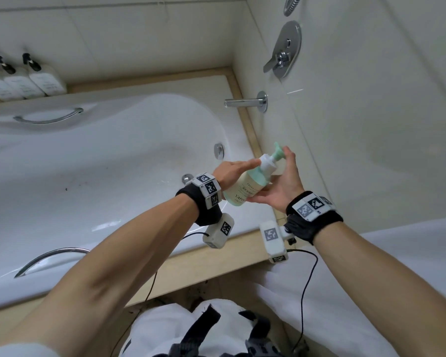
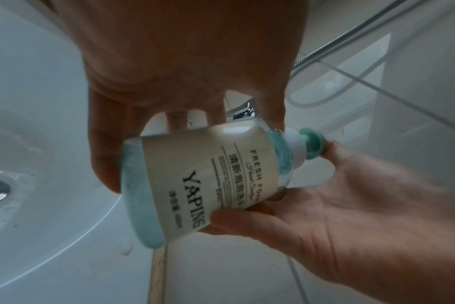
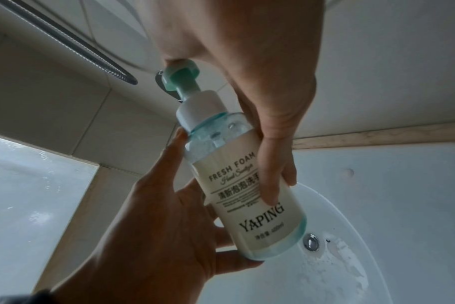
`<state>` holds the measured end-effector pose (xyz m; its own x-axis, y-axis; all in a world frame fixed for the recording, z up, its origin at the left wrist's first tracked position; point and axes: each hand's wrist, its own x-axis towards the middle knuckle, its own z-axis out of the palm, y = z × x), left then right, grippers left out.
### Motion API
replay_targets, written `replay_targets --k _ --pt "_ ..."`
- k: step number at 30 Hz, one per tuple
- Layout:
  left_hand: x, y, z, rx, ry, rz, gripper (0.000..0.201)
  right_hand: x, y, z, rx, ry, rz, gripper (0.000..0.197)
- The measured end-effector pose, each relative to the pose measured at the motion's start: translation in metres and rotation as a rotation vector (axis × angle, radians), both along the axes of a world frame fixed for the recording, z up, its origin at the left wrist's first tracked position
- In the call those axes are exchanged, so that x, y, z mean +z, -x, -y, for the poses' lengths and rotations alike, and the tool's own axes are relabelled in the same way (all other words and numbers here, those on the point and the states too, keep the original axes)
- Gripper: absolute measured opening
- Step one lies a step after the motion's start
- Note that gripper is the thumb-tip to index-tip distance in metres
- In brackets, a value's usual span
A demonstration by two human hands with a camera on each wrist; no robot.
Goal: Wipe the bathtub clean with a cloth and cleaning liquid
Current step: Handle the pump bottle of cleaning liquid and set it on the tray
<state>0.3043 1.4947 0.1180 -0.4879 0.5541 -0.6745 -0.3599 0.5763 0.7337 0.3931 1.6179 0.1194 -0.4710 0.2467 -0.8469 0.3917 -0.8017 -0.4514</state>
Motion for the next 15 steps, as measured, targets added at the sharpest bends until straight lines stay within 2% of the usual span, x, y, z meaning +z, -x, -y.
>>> replay_targets --k 5,13,15 --pt "-0.011 -0.012 0.004 -0.070 0.078 0.056 0.051 -0.005 -0.021 0.002 0.035 0.048 0.017 0.106" --pt "-0.030 -0.029 0.031 -0.067 0.163 0.098 0.067 -0.014 -0.039 0.033 0.008 0.105 0.061 0.078" --pt "-0.035 -0.033 0.038 -0.081 0.179 0.118 0.070 -0.021 -0.044 0.040 0.008 0.129 0.070 0.086"
